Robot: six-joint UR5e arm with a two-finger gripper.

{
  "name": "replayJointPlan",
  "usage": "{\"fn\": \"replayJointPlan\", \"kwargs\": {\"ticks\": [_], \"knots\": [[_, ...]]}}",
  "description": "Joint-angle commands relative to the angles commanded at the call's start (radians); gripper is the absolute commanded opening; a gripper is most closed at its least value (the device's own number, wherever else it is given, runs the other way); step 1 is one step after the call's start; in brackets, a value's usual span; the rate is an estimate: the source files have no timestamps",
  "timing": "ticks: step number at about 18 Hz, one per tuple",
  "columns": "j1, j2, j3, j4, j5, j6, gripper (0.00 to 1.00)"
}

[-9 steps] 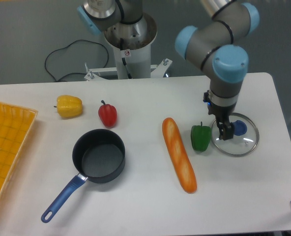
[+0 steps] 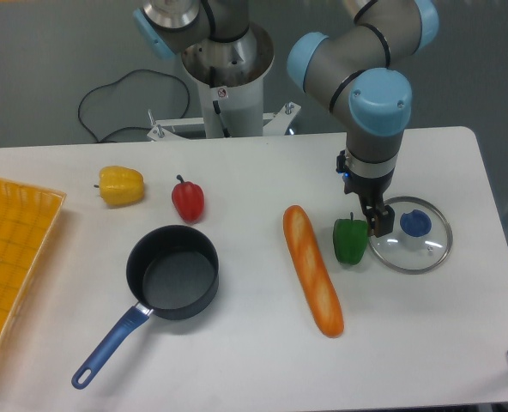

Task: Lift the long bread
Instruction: 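Move the gripper from the green pepper over the long baguette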

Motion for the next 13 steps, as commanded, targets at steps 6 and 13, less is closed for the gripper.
{"fn": "replayJointPlan", "kwargs": {"ticks": [6, 13], "knots": [[-0.012, -0.014, -0.022, 0.011, -0.014, -0.244, 1.00], [-0.048, -0.046, -0.002, 0.024, -0.070, -0.584, 1.00]]}}
